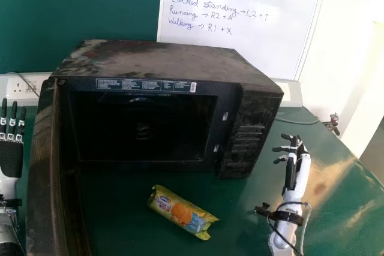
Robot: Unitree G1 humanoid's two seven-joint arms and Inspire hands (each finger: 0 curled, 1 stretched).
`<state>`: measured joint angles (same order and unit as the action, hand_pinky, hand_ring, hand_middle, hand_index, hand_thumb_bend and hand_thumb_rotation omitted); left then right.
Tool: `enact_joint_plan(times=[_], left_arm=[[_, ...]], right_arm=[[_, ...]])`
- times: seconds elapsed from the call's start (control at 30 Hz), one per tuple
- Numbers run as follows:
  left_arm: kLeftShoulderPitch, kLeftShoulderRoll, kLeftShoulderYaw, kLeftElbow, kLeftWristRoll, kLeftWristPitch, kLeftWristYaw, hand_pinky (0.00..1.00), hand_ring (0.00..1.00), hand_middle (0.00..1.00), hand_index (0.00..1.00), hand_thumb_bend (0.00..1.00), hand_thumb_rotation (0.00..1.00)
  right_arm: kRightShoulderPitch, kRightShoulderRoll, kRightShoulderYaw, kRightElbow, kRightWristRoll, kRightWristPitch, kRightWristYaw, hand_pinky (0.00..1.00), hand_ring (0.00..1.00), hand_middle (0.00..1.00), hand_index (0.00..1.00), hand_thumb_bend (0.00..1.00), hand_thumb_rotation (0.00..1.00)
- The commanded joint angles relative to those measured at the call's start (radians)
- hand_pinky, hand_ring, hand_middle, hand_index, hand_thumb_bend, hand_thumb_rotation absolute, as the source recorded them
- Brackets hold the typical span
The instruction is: Put biscuit inside oven
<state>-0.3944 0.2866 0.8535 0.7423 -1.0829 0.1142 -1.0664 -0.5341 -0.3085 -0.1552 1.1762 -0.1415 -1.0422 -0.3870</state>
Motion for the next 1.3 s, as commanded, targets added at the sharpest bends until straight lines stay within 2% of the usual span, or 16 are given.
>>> enact_joint_plan(times=[0.0, 0.3, 0.53, 0.83, 1.07, 1.27], left_arm=[[0.047, -0.044, 0.009, 0.042, 0.001, 0.008, 0.001, 0.00, 0.00, 0.48, 0.49, 0.51, 0.00], [0.045, -0.041, 0.009, 0.044, 0.002, 0.013, 0.000, 0.00, 0.00, 0.48, 0.49, 0.51, 0.00], [0.047, -0.041, 0.008, 0.045, 0.003, 0.012, -0.006, 0.00, 0.00, 0.48, 0.49, 0.51, 0.00], [0.049, -0.044, 0.009, 0.039, 0.005, 0.009, 0.003, 0.00, 0.00, 0.48, 0.49, 0.51, 0.00], [0.049, -0.040, 0.007, 0.045, 0.008, 0.007, -0.010, 0.00, 0.00, 0.48, 0.49, 0.51, 0.00], [0.051, -0.046, 0.008, 0.031, 0.004, 0.012, 0.008, 0.00, 0.00, 0.48, 0.49, 0.51, 0.00]], right_arm=[[0.076, 0.040, 0.007, 0.040, 0.000, -0.016, 0.016, 0.23, 0.28, 0.36, 0.62, 0.66, 1.00], [0.085, 0.023, 0.033, 0.040, -0.042, -0.027, -0.007, 0.24, 0.29, 0.38, 0.63, 0.72, 1.00], [0.092, -0.013, 0.094, 0.037, -0.157, -0.032, -0.126, 0.27, 0.32, 0.41, 0.65, 0.76, 1.00], [0.083, -0.042, 0.178, 0.035, -0.299, -0.036, -0.305, 0.23, 0.31, 0.44, 0.63, 0.91, 0.97], [0.075, -0.068, 0.244, 0.041, -0.367, -0.054, -0.364, 0.22, 0.31, 0.49, 0.65, 1.00, 0.89], [0.066, -0.094, 0.301, 0.042, -0.422, -0.046, -0.422, 0.29, 0.36, 0.54, 0.69, 1.00, 0.87]])
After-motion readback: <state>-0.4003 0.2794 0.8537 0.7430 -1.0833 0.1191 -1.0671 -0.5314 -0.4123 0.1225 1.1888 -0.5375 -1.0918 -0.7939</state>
